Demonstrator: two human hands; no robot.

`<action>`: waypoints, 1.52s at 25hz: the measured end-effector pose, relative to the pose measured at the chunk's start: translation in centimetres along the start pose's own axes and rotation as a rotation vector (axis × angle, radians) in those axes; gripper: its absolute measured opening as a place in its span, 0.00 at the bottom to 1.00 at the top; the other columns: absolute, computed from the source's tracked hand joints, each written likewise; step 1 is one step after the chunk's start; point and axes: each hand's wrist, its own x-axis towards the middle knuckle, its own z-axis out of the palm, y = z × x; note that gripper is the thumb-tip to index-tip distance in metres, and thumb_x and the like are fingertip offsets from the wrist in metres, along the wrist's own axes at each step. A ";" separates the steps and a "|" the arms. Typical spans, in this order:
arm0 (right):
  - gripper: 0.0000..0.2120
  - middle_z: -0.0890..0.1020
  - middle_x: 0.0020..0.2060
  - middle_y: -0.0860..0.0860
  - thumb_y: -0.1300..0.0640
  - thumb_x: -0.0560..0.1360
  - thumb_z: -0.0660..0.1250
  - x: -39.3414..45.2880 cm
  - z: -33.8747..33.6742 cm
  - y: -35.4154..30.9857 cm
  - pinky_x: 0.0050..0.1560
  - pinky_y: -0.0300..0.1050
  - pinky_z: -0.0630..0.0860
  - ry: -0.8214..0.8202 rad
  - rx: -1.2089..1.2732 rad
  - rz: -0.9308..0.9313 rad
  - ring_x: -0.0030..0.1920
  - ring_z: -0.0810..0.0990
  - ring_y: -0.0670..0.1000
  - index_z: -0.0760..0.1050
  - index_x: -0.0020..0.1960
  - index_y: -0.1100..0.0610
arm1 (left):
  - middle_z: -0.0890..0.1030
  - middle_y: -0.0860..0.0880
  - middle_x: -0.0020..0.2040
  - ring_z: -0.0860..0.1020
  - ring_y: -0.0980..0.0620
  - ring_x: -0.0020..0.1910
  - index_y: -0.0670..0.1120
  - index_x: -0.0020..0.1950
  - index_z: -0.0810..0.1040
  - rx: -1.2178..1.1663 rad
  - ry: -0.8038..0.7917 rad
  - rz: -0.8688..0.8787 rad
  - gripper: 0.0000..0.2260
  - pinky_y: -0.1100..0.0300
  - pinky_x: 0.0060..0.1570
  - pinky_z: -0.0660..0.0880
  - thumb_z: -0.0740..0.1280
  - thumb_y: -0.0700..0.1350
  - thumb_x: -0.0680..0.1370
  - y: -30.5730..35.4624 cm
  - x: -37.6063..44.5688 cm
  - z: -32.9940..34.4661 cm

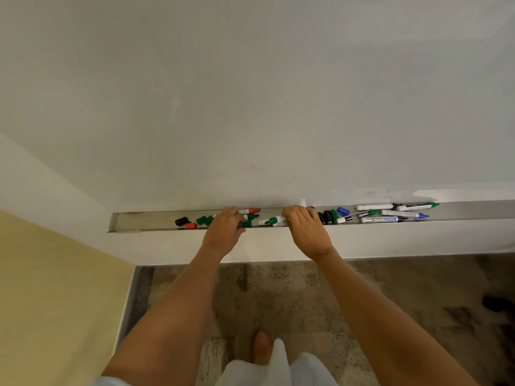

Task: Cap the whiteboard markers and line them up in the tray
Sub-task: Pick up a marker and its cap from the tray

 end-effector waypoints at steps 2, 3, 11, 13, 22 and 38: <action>0.09 0.80 0.51 0.55 0.63 0.78 0.65 -0.2 -0.4 0.0 0.56 0.51 0.73 0.004 0.018 0.031 0.51 0.78 0.56 0.72 0.57 0.58 | 0.77 0.46 0.52 0.74 0.48 0.53 0.42 0.55 0.81 -0.057 -0.012 -0.034 0.10 0.57 0.54 0.72 0.72 0.42 0.75 0.1 0.3 -0.1; 0.09 0.80 0.51 0.54 0.62 0.77 0.66 -0.2 -0.6 -0.1 0.56 0.50 0.72 0.010 0.023 0.046 0.51 0.78 0.56 0.72 0.57 0.57 | 0.77 0.47 0.52 0.75 0.48 0.52 0.42 0.54 0.81 -0.087 -0.019 -0.055 0.09 0.59 0.53 0.72 0.72 0.41 0.74 0.1 0.4 -0.2; 0.16 0.80 0.51 0.54 0.66 0.73 0.71 -1.0 -0.8 -0.1 0.53 0.51 0.74 -0.051 -0.078 0.072 0.47 0.79 0.56 0.75 0.58 0.57 | 0.82 0.46 0.51 0.77 0.52 0.49 0.44 0.51 0.83 -0.332 -0.030 -0.146 0.07 0.56 0.57 0.74 0.73 0.40 0.73 0.0 0.1 -0.4; 0.16 0.80 0.50 0.54 0.66 0.73 0.71 -0.8 -0.7 -0.1 0.53 0.50 0.75 -0.064 -0.077 0.068 0.46 0.79 0.56 0.75 0.58 0.56 | 0.83 0.46 0.50 0.78 0.53 0.49 0.43 0.52 0.83 -0.376 -0.033 -0.144 0.08 0.54 0.58 0.75 0.73 0.40 0.74 0.4 -0.2 -0.4; 0.16 0.80 0.51 0.55 0.67 0.72 0.71 -0.2 -0.5 0.0 0.55 0.51 0.74 -0.098 -0.030 -0.003 0.48 0.80 0.57 0.75 0.58 0.58 | 0.82 0.51 0.43 0.75 0.70 0.35 0.44 0.52 0.83 -0.526 0.096 -0.177 0.08 0.77 0.36 0.69 0.73 0.39 0.74 2.8 -0.3 -0.7; 0.11 0.80 0.41 0.53 0.52 0.82 0.60 1.4 -2.7 -4.5 0.23 0.45 0.72 -0.087 0.131 0.142 0.30 0.77 0.54 0.75 0.54 0.60 | 0.84 0.56 0.39 0.81 0.61 0.39 0.47 0.48 0.85 -1.040 0.430 -0.671 0.06 0.73 0.38 0.72 0.73 0.48 0.74 6.9 -0.2 -0.9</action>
